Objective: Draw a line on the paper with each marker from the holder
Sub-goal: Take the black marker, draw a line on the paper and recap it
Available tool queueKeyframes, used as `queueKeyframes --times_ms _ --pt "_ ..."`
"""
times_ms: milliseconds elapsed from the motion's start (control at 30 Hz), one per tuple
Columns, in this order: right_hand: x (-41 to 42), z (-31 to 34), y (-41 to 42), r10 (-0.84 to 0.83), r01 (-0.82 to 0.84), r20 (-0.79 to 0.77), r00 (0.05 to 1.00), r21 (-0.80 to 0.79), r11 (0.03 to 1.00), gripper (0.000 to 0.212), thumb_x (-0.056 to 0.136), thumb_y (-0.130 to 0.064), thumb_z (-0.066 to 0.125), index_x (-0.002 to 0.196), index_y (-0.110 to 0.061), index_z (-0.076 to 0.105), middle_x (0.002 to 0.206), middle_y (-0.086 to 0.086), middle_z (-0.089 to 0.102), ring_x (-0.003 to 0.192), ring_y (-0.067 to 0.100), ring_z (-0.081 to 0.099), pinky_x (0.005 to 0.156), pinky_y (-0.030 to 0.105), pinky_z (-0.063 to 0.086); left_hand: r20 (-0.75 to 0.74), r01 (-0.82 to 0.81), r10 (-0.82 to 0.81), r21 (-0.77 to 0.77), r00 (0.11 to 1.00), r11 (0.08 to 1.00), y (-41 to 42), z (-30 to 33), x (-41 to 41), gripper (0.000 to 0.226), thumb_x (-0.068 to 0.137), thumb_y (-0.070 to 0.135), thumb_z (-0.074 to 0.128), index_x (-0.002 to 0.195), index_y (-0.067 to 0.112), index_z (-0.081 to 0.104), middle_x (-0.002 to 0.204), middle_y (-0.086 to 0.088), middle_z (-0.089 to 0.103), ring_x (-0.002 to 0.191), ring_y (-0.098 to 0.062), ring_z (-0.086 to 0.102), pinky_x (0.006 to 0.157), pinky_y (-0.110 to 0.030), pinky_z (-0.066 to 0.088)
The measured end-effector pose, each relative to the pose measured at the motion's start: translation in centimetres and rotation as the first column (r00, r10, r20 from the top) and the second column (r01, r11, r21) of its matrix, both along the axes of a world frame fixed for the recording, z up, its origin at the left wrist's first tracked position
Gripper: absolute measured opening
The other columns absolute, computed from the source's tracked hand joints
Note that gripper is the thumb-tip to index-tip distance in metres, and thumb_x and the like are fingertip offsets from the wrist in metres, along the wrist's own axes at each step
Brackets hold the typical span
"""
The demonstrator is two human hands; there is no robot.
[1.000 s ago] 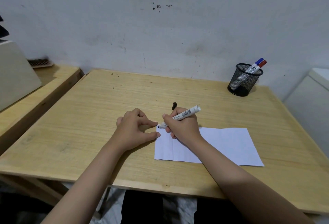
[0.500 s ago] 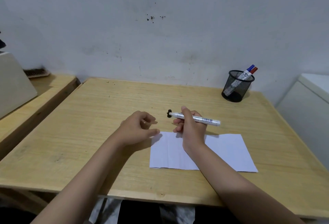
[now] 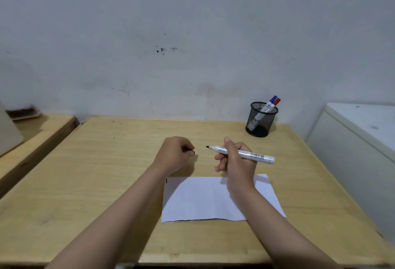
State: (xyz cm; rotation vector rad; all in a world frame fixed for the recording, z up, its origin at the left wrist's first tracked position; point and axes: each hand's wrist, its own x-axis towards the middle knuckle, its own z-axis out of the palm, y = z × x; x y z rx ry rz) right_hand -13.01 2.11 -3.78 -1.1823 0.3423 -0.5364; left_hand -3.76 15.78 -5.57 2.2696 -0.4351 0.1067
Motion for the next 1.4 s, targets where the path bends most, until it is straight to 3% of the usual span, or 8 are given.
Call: queueKeyframes --times_ms 100,200,733,1067,1167,1267,1333,1400 --pt "-0.7 0.7 -0.9 -0.012 0.013 0.027 1.0 -0.055 0.998 0.03 0.088 -0.02 0.063 0.065 -0.008 0.048 0.044 0.004 0.061 0.028 0.014 0.042 0.037 0.024 0.042 -0.186 0.032 -0.132 -0.462 0.974 0.886 0.0 2.2 -2.0 0.008 0.072 0.009 0.076 0.079 0.012 0.073 0.08 -0.004 0.073 0.076 -0.016 0.067 0.075 -0.031 0.051" --pt "-1.2 1.4 -1.4 0.004 0.001 0.052 0.999 -0.098 0.995 0.033 0.088 -0.018 0.063 0.061 -0.009 0.046 0.044 0.004 0.061 0.028 0.015 0.042 0.038 0.023 0.04 -0.222 0.094 -0.303 -0.644 0.927 0.759 0.0 3.9 -3.8 0.01 0.074 0.005 0.073 0.076 0.015 0.073 0.075 0.002 0.074 0.075 -0.015 0.069 0.08 -0.03 0.055" --pt "-2.7 3.4 -2.6 0.062 -0.03 0.129 0.99 -0.234 0.972 0.033 0.087 -0.015 0.063 0.059 -0.009 0.047 0.043 0.006 0.061 0.026 0.016 0.044 0.036 0.022 0.038 -0.203 0.207 -0.435 -0.658 0.877 0.724 -1.0 6.4 -6.4 0.013 0.074 0.0 0.07 0.079 0.012 0.071 0.074 0.001 0.075 0.074 -0.015 0.071 0.074 -0.022 0.056" --pt "-2.3 4.8 -2.2 0.138 -0.1 0.248 0.959 -0.159 0.982 0.032 0.086 -0.006 0.063 0.059 -0.009 0.045 0.042 0.003 0.056 0.029 0.013 0.044 0.035 0.025 0.042 -0.137 0.135 -0.411 -0.813 0.901 0.567 -2.2 6.9 -8.0 0.01 0.066 0.008 0.072 0.076 0.009 0.074 0.07 -0.004 0.072 0.066 -0.015 0.068 0.077 -0.027 0.058" --pt "-1.5 5.7 -2.7 0.255 -0.23 0.183 0.949 -0.148 0.962 0.032 0.081 -0.032 0.068 0.064 -0.01 0.053 0.047 0.005 0.06 0.03 0.014 0.046 0.039 0.026 0.044 -0.1 0.117 -0.335 -0.813 0.937 0.571 -2.4 7.6 -8.0 0.009 0.064 0.009 0.075 0.072 0.013 0.075 0.069 -0.001 0.073 0.072 -0.021 0.066 0.084 -0.034 0.055" --pt "-0.9 6.7 -3.8 0.37 -0.373 -0.049 0.928 -0.103 0.922 0.062 0.059 -0.066 0.059 0.073 -0.005 0.059 0.049 0.008 0.063 0.029 0.013 0.046 0.037 0.025 0.046 -0.054 0.067 -0.194 -0.822 0.979 0.566 -2.7 8.5 -7.2 0.011 0.071 0.002 0.075 0.074 0.013 0.075 0.068 0.0 0.073 0.074 -0.019 0.066 0.08 -0.029 0.056" --pt "-0.8 6.7 -4.7 0.306 -0.327 -0.123 0.944 -0.246 0.912 0.061 0.059 -0.065 0.063 0.069 -0.005 0.059 0.046 0.007 0.061 0.028 0.013 0.045 0.039 0.026 0.046 -0.024 0.034 -0.09 -0.808 0.996 0.588 -2.6 8.9 -6.4 0.009 0.072 0.004 0.076 0.078 0.01 0.074 0.07 -0.003 0.072 0.07 -0.011 0.066 0.069 -0.019 0.053" --pt "-0.8 6.0 -5.7 0.139 -0.112 0.018 0.99 -0.502 0.858 0.038 0.067 -0.043 0.078 0.067 -0.01 0.058 0.051 0.001 0.06 0.036 0.014 0.047 0.046 0.03 0.046 -0.003 0.011 -0.021 -0.762 1.0 0.647 -2.7 8.8 -5.7 0.009 0.071 0.008 0.078 0.078 0.013 0.073 0.074 -0.005 0.073 0.07 -0.011 0.067 0.066 -0.019 0.051"
